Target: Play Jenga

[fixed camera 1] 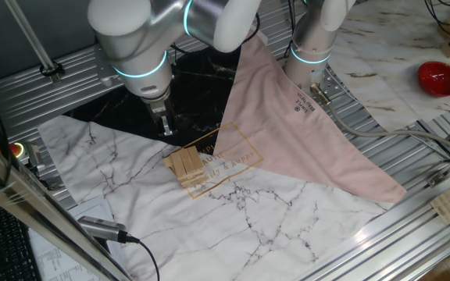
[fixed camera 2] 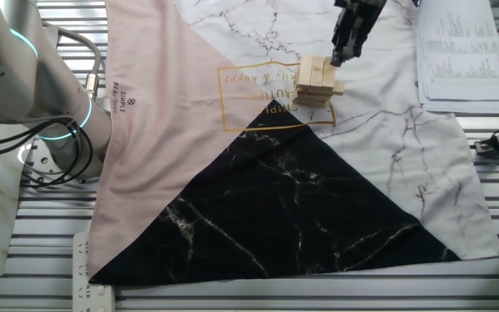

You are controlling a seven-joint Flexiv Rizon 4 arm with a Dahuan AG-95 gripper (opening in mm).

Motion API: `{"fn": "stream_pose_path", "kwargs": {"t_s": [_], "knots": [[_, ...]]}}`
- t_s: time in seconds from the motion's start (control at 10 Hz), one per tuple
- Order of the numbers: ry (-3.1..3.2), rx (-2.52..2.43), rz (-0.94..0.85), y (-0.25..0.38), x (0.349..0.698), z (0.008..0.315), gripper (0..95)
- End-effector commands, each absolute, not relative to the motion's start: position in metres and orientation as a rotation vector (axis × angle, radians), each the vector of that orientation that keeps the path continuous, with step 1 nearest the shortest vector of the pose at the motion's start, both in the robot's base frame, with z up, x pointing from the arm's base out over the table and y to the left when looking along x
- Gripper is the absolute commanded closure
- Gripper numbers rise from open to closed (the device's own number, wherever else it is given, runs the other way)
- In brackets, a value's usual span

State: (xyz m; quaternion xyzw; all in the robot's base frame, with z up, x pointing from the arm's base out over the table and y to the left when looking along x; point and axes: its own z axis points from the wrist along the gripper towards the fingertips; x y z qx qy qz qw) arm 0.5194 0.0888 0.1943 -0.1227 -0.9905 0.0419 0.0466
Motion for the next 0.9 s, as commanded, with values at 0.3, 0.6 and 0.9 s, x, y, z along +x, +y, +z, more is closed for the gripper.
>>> {"fn": "stream_pose_path", "kwargs": {"t_s": [0.3,0.6,0.9], "knots": [[-3.021,-0.324,0.087,0.089,0.521,0.192,95.0],[-3.016,-0.344,0.082,0.089,0.537,0.181,95.0],[-3.020,-0.329,0.051,0.059,0.557,0.170,95.0]]}}
